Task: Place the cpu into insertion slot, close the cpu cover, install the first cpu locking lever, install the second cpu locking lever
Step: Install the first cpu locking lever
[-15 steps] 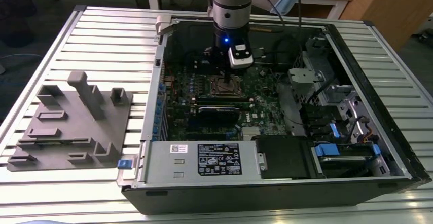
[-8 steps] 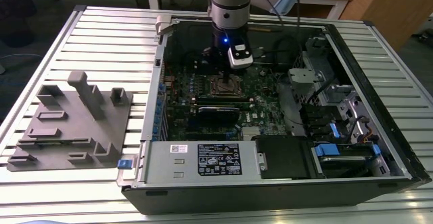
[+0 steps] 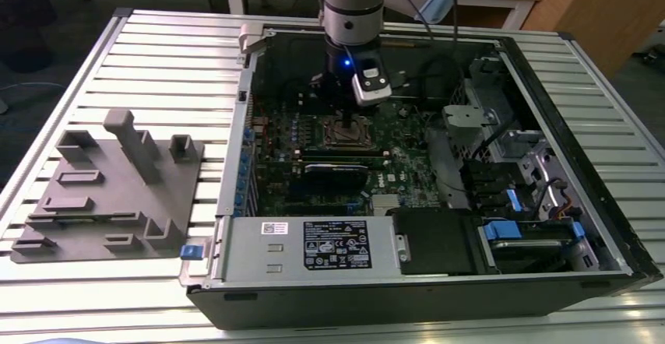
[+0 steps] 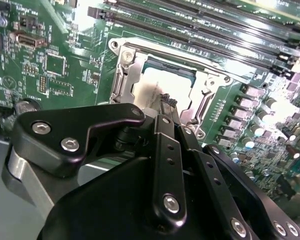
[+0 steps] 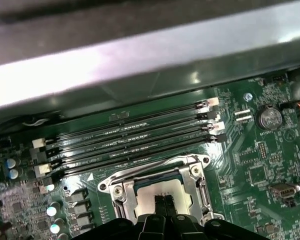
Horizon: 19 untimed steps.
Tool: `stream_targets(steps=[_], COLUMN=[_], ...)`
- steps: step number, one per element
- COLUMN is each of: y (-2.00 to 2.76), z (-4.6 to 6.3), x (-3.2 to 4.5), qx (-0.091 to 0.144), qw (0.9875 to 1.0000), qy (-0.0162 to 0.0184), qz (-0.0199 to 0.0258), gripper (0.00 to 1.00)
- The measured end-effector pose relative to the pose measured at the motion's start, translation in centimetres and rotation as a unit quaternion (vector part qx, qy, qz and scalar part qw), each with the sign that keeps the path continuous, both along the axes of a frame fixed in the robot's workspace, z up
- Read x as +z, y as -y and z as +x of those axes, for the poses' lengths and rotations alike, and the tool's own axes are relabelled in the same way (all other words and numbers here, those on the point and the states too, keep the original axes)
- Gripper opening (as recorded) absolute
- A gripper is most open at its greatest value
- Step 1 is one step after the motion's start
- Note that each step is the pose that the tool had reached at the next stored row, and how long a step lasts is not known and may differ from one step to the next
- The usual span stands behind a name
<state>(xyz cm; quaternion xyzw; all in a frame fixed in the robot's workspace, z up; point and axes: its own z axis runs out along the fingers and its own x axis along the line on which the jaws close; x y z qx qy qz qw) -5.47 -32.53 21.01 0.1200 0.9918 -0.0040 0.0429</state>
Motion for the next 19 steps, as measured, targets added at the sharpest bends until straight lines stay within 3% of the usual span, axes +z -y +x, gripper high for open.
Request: stream_targets(steps=[6, 12, 19], y=[0.00, 0.00, 0.13], z=[0.00, 0.00, 0.00], x=[-0.07, -0.13, -0.14], qx=[0.044, 0.095, 0.100], qw=[0.9990, 0.9954, 0.9950], qy=[-0.0001, 0.0000, -0.0001], qz=[-0.0003, -0.0003, -0.0014], gripper=[0.11, 0.11, 0.11])
